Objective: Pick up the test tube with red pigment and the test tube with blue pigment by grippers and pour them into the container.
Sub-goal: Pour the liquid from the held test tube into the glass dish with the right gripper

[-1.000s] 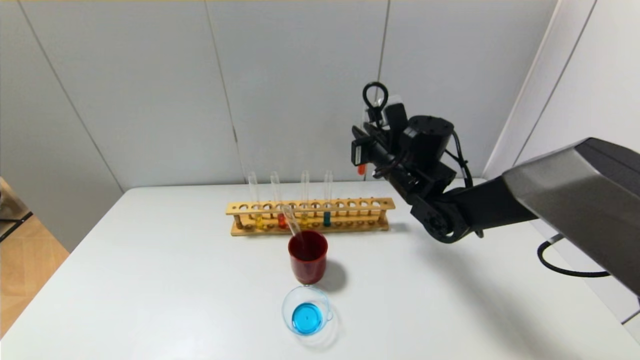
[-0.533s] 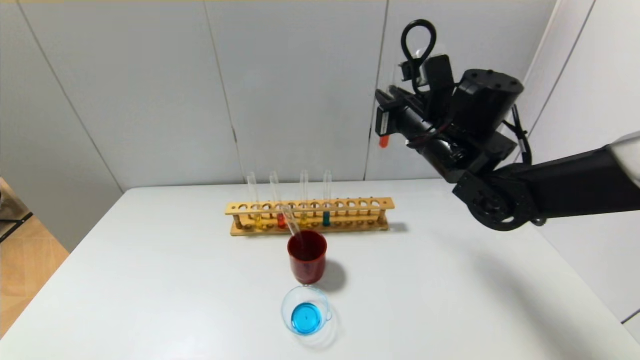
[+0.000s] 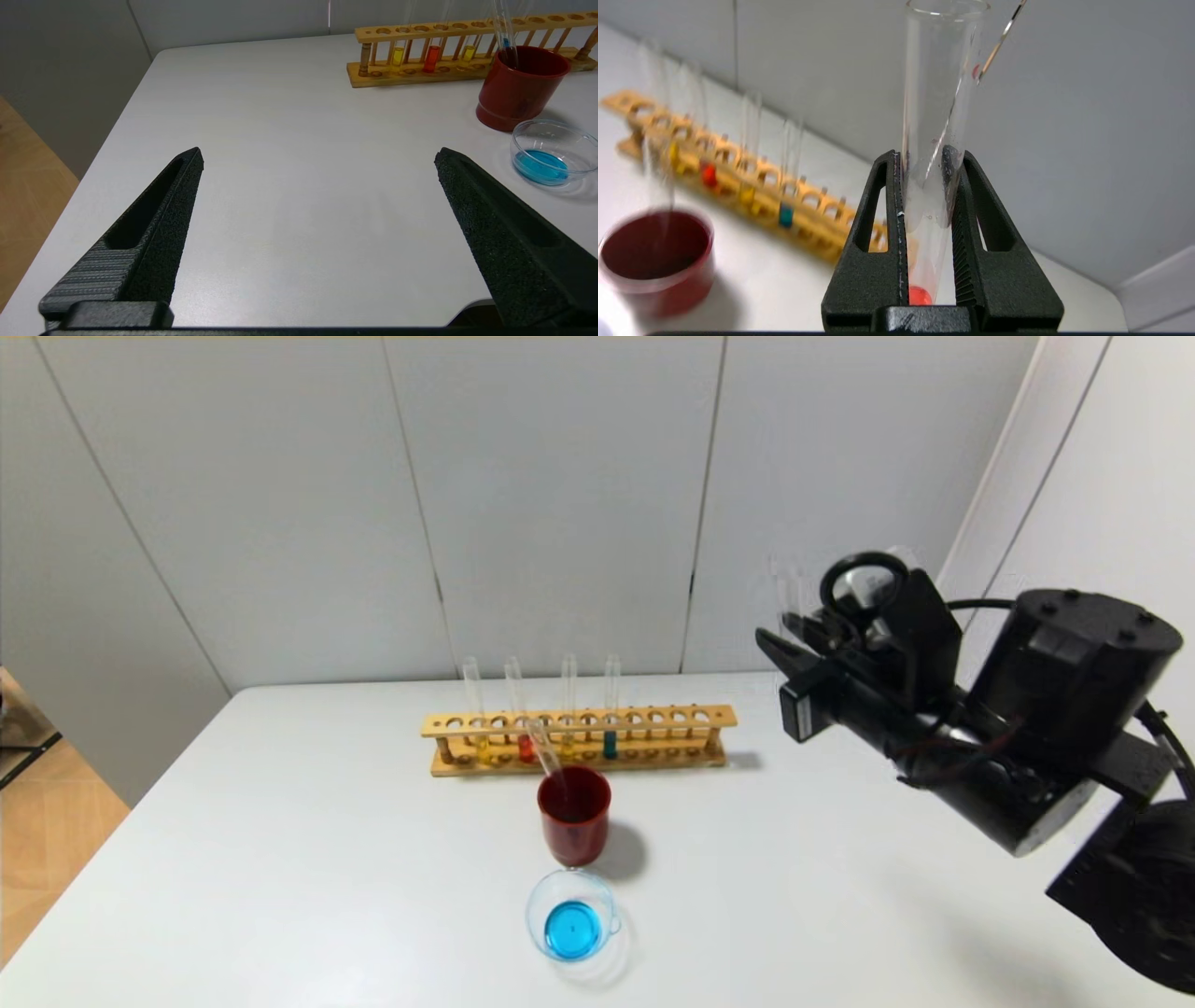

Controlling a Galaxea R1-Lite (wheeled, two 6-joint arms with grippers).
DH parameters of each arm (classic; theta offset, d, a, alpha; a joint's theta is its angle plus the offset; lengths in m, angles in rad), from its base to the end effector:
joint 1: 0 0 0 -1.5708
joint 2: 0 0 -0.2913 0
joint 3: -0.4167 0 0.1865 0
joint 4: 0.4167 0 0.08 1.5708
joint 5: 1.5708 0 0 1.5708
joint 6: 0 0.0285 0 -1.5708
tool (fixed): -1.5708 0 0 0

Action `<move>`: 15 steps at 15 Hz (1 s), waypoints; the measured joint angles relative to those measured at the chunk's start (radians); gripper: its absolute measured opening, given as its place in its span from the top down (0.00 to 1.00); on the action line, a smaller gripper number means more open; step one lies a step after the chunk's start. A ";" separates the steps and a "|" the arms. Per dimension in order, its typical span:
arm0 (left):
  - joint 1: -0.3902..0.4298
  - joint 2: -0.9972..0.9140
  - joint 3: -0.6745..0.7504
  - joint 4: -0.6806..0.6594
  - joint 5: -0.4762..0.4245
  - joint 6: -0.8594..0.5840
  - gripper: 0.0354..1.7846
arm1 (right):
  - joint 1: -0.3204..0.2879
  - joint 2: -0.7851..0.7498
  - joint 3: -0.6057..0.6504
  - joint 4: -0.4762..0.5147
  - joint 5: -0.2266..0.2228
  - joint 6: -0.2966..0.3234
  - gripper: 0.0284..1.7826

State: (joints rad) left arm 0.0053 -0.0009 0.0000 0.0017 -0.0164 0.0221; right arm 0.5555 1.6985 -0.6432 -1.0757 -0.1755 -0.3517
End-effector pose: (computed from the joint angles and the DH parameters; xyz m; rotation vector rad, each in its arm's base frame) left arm -0.0123 -0.0005 0.0753 0.0221 0.0007 -0.0111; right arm 0.2532 0.1513 0.1800 -0.3401 -0.0858 0.3726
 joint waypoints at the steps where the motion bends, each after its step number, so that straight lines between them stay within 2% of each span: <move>1: 0.000 0.000 0.000 0.000 0.000 0.000 0.02 | 0.006 -0.014 0.065 -0.049 0.000 -0.010 0.82; 4: 0.000 0.000 0.000 0.000 0.000 0.000 0.02 | 0.038 -0.009 0.214 -0.186 0.013 -0.077 0.82; 7: 0.000 0.000 0.000 0.000 0.000 -0.001 0.02 | 0.096 0.037 0.294 -0.237 0.026 -0.149 0.82; 15: 0.000 0.000 0.000 0.000 0.000 -0.001 0.02 | 0.226 0.193 0.337 -0.248 0.025 -0.156 0.82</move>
State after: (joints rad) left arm 0.0053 -0.0009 0.0000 0.0017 -0.0164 0.0215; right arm 0.7817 1.8911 -0.3064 -1.3234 -0.1504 -0.5079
